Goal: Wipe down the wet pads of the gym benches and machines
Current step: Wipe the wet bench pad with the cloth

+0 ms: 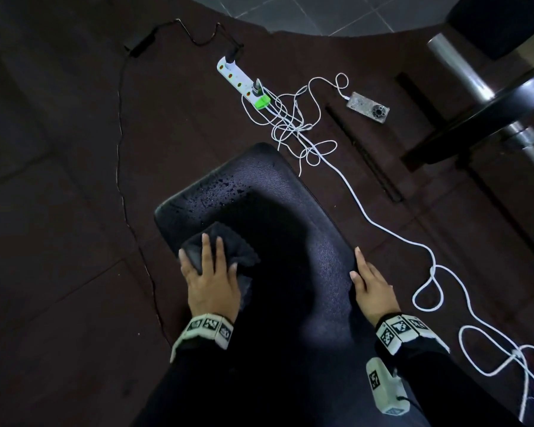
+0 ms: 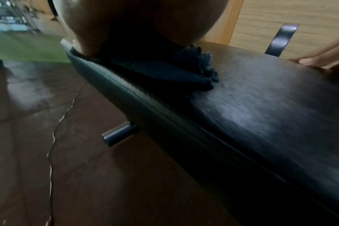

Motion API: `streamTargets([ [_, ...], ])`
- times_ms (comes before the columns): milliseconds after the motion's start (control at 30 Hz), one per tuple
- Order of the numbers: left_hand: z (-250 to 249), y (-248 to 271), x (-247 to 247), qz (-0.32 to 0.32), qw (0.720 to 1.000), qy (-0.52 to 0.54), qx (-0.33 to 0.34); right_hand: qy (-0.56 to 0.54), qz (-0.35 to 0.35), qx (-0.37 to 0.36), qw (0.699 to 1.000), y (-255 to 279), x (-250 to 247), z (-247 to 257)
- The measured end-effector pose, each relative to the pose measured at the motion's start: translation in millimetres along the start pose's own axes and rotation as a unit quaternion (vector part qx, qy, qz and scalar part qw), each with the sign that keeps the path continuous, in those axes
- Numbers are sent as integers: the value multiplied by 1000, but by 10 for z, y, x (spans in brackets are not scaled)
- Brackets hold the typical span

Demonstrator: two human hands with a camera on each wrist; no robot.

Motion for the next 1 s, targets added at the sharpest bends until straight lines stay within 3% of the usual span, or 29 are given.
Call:
streamTargets([
  [133, -207, 482, 181, 21, 999, 40, -19, 1, 10, 8, 1000, -3, 13, -6],
  [267, -840, 752, 468, 113, 988, 23, 107, 0, 7, 7, 1000, -1, -4, 5],
  [467, -1072, 250, 316, 88, 980, 0, 178, -10, 13, 10, 1000, 6, -3, 8],
  [667, -467, -195, 81, 46, 994, -18, 100, -11, 24, 21, 999, 22, 14, 16],
  [867, -104, 312, 105, 40, 998, 28, -28, -1, 16, 100, 995, 53, 69, 19],
  [933, -187, 527, 174, 47, 998, 39, -26, 26, 4, 128, 991, 66, 115, 33],
  [1000, -323, 701, 280, 69, 997, 35, 17, 31, -15, 143, 989, 75, 145, 40],
])
Point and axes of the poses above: each hand's wrist, its own y-axis away from the middle knuckle, its own x-axis out of the palm, z = x × y, the point moved 8 cm from there along -y, towards the middle knuckle, and after that the axes turned 15 degrees about x, right-handed, at the moved point
